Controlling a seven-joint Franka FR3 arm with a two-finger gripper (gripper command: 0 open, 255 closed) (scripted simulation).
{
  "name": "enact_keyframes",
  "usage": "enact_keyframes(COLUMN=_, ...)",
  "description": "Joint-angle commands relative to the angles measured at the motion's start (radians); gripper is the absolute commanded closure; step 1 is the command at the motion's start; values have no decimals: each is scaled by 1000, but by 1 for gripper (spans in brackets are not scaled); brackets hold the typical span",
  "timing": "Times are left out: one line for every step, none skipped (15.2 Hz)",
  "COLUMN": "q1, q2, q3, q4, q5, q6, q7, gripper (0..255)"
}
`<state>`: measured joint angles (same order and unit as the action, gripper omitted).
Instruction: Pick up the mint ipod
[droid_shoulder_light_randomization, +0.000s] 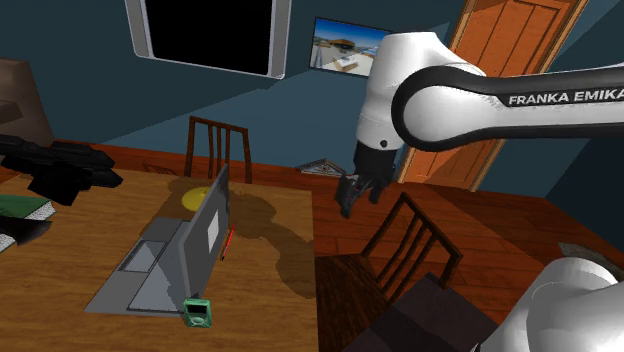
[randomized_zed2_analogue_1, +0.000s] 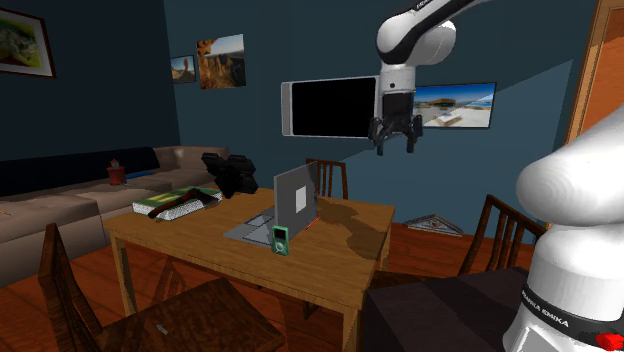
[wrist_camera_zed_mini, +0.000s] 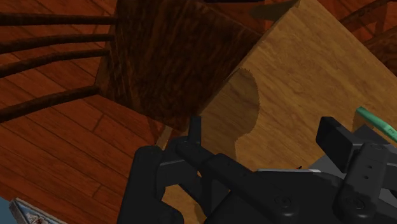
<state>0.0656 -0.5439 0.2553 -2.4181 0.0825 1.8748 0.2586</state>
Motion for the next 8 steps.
enact_keyframes(q1=7, q2=43, q3=33, q4=2, q5=11, q6=43, q7=43, gripper=0)
enact_keyframes(q1=10, q2=71, q3=50, q4=6, q5=15, q6=68, q7=64, gripper=0)
enact_keyframes(q1=12, q2=100, q3=67, q4=11, q5=17, q6=92, q7=87, gripper=0)
enact_keyframes(q1=14, q2=130, q3=84, q4=17, q5=17, q6=116, q7=109, gripper=0)
enact_keyframes(q1=15, q2=161, q3=101, q4=25, q5=16, q6=139, q7=132, gripper=0)
enact_keyframes(q1=16, q2=193, q3=118, q4=34, q5=14, q6=162, q7=155, gripper=0)
enact_keyframes(q1=16, q2=226, q3=135, q4=44, q5=9, q6=185, q7=180, gripper=0)
enact_keyframes(q1=17, q2=260, q3=151, q4=56, q5=3, q6=206, q7=204, gripper=0)
